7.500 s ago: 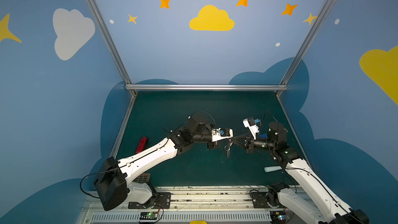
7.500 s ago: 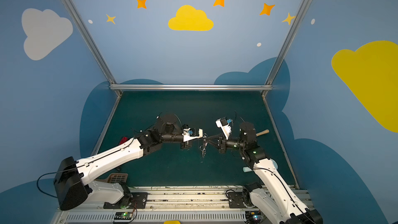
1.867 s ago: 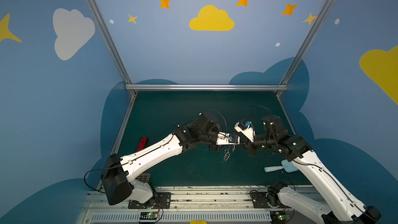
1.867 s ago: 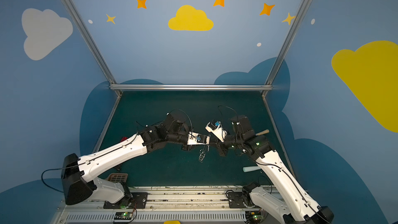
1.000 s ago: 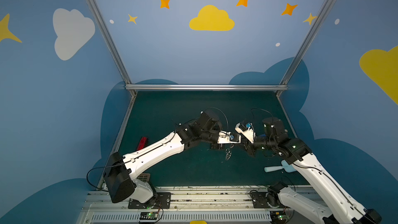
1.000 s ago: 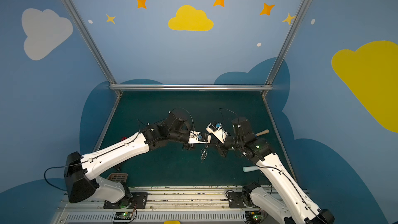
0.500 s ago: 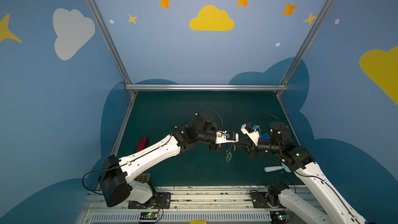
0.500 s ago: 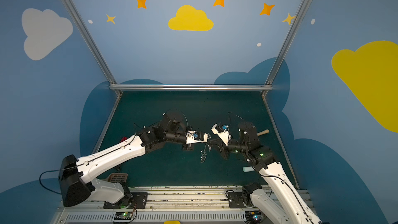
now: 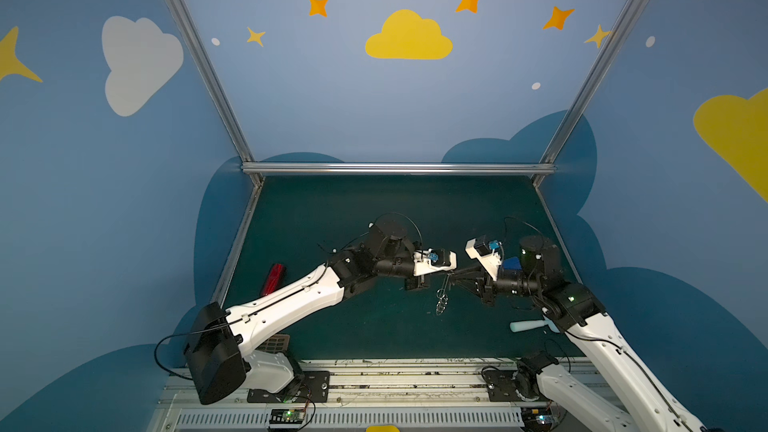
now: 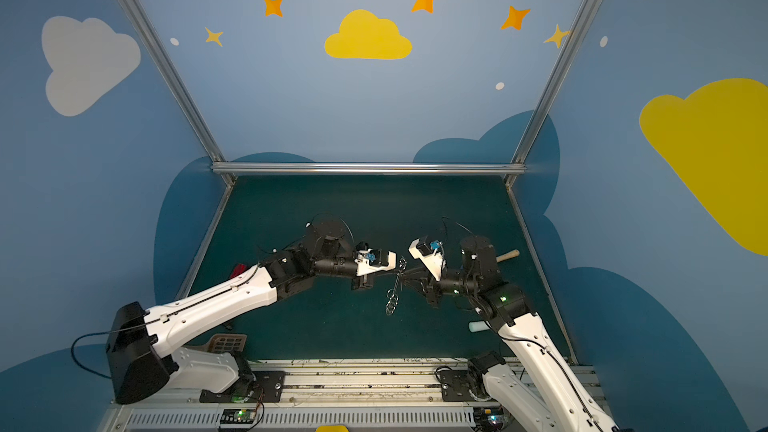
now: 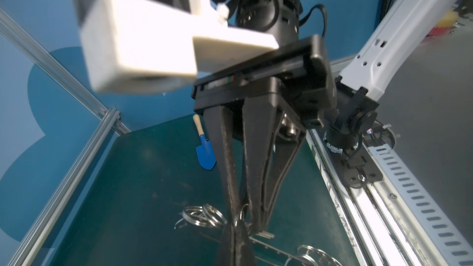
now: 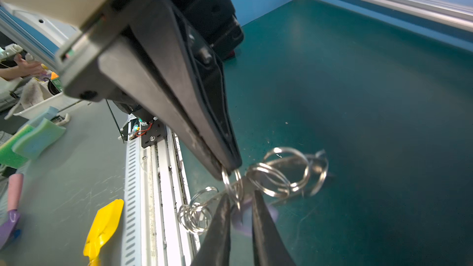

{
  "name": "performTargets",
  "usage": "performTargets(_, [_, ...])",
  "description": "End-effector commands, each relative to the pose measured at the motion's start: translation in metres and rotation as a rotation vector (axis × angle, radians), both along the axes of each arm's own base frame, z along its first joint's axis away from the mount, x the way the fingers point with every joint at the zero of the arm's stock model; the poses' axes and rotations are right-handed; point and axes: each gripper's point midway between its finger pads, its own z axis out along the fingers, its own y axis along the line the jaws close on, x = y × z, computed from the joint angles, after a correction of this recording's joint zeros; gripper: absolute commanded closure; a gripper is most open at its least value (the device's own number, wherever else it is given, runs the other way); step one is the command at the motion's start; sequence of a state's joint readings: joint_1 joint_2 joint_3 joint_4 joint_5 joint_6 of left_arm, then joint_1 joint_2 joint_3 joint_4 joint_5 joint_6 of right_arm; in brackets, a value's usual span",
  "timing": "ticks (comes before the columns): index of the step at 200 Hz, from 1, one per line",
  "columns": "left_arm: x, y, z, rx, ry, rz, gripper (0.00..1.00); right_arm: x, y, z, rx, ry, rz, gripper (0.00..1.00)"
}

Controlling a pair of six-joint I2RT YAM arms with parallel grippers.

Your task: Put the keys on the keyring

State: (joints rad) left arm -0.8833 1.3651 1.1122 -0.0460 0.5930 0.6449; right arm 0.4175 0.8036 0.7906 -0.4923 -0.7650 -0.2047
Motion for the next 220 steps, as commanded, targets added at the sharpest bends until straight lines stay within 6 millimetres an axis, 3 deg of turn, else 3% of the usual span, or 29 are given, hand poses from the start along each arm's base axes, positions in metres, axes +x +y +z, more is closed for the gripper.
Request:
performTargets(1, [-0.003,0.001,0.022,-0.074,-0.012,-0.006,0.96,0.0,0.0,0.009,0.037,-0.026,-0.001,0.8])
performTargets(32, [-0.002,0.001,0.021,-0.081,-0.006,-0.001,0.96,0.002,0.0,0.026,0.083,-0.091,-0.014,0.79])
performTargets(48, [-0.001,0.0,0.022,-0.09,-0.002,0.0,0.96,0.003,-0.001,0.034,0.101,-0.128,-0.025,0.74])
performTargets(76, [-0.001,-0.001,0.023,-0.103,0.002,0.003,0.96,0.0,-0.003,0.037,0.109,-0.167,-0.027,0.74])
performTargets(128, [-0.001,-0.002,0.025,-0.107,0.001,-0.002,0.96,0.0,0.002,0.032,0.107,-0.135,0.011,0.85])
performTargets(165, [0.0,-0.003,0.026,-0.107,0.003,-0.003,0.96,0.002,0.003,0.03,0.099,-0.128,0.015,0.86])
performTargets(197, [0.0,-0.003,0.02,-0.078,0.007,-0.008,0.96,0.0,0.002,0.032,0.094,-0.138,0.024,1.0])
performTargets(220, [0.002,-0.002,0.013,-0.019,-0.003,-0.005,0.93,-0.003,0.002,0.033,0.081,-0.136,0.034,1.0])
